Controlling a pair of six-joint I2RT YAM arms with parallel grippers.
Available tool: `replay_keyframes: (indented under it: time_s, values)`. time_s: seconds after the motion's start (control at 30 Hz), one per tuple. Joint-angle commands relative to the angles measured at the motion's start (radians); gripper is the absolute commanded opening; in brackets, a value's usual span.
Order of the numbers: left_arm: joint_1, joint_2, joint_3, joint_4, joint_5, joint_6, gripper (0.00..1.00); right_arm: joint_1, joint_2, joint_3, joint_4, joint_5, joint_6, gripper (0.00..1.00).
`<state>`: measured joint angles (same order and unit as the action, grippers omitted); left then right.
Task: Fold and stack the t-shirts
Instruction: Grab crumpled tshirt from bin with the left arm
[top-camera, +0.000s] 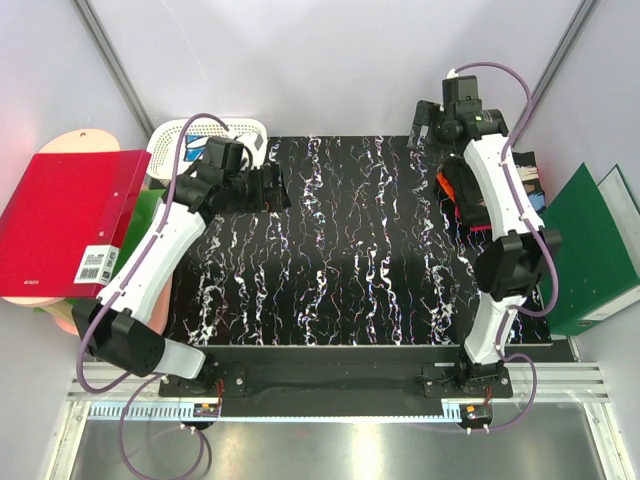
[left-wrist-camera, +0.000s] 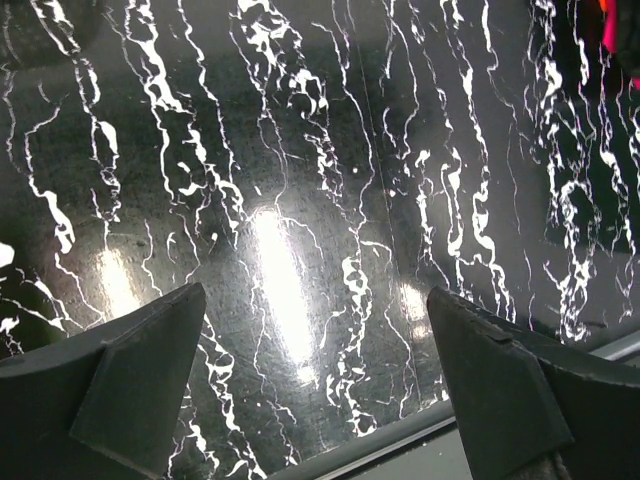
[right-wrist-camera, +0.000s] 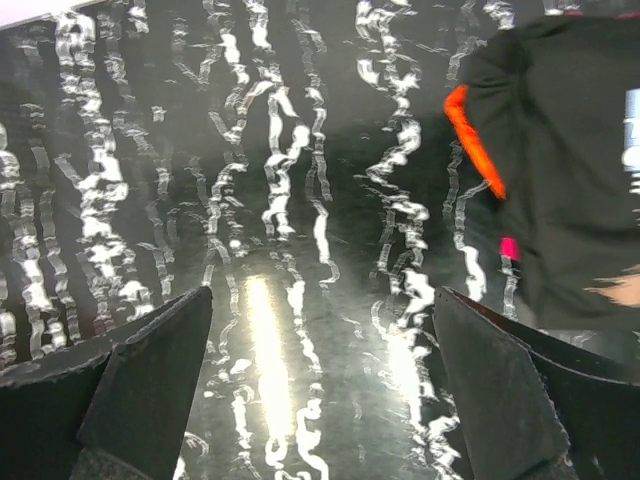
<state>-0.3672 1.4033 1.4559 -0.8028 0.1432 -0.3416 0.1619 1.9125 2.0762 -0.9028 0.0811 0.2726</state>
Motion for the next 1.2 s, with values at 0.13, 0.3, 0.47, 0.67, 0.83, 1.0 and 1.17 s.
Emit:
replay_keyframes:
  time_s: [0.13, 0.3, 0.47, 0.67, 0.83, 1.0, 1.17]
  values:
    - [0.001, 0.21, 0.112, -0.183, -0.034, 0.075, 0.99, 0.146, 0.164, 0.249, -0.148, 0.233, -0.085, 1.0]
    - [0.001, 0.221, 0.195, -0.233, -0.27, 0.07, 0.99, 0.217, 0.275, 0.438, -0.192, 0.192, -0.046, 1.0]
    - [0.002, 0.262, 0.309, -0.185, -0.505, 0.021, 0.99, 0.248, 0.35, 0.561, -0.186, 0.115, -0.027, 1.0]
    - [0.028, 0.489, 0.612, -0.177, -0.573, 0.036, 0.99, 0.245, 0.295, 0.461, -0.185, 0.17, -0.03, 1.0]
    - [0.094, 0.632, 0.689, -0.187, -0.574, -0.105, 0.99, 0.245, 0.223, 0.333, -0.199, 0.236, -0.026, 1.0]
    - [0.126, 0.729, 0.774, -0.136, -0.579, -0.347, 0.99, 0.243, 0.183, 0.217, -0.199, 0.31, -0.024, 1.0]
    - [0.128, 0.848, 0.951, -0.095, -0.6, -0.35, 0.99, 0.232, 0.168, 0.145, -0.193, 0.312, -0.013, 1.0]
